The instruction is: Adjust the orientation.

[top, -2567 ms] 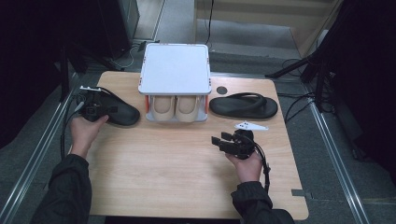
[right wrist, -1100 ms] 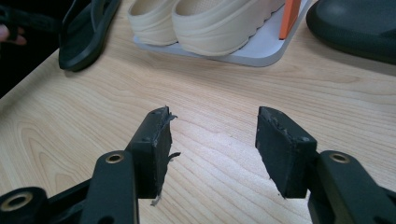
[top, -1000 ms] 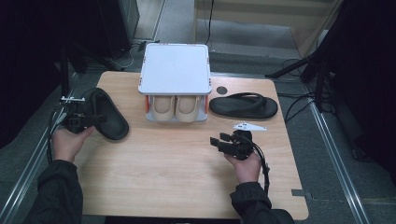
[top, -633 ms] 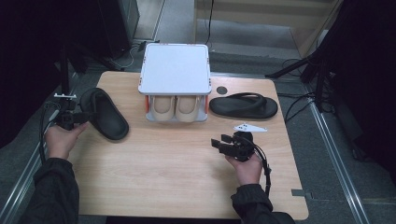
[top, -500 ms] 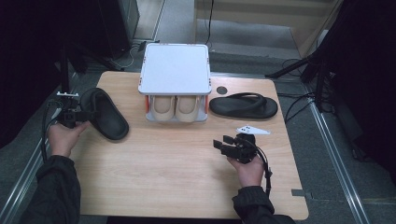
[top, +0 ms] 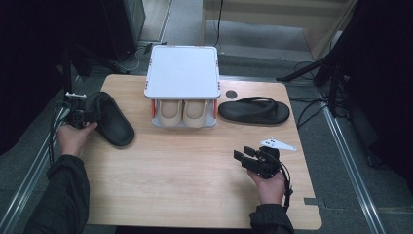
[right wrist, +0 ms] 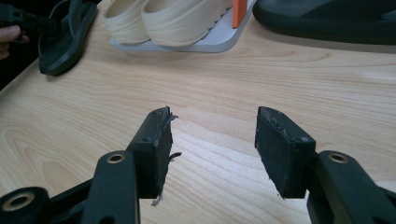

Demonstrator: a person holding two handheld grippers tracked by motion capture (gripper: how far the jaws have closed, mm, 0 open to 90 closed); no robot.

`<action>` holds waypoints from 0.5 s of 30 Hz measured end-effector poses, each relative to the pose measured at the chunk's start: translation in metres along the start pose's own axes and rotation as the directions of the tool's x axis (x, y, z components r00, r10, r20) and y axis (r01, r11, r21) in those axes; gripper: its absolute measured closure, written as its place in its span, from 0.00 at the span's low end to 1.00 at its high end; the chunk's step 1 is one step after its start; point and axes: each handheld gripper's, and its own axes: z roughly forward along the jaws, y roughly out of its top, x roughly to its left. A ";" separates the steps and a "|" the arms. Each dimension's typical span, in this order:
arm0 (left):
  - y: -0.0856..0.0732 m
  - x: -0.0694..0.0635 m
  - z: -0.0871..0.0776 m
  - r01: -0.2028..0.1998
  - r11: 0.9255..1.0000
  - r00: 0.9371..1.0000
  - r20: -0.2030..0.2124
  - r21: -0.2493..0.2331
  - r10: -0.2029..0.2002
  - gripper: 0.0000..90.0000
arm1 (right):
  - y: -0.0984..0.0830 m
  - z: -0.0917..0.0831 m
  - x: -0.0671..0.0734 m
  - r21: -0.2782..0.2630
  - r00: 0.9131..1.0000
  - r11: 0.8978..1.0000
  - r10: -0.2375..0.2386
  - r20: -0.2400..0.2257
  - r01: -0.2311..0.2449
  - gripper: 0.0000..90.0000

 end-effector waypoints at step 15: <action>0.003 0.004 -0.001 0.064 0.997 0.997 0.034 0.036 -0.065 0.72 | -0.001 -0.001 0.000 0.002 1.000 1.000 0.002 0.004 -0.002 0.51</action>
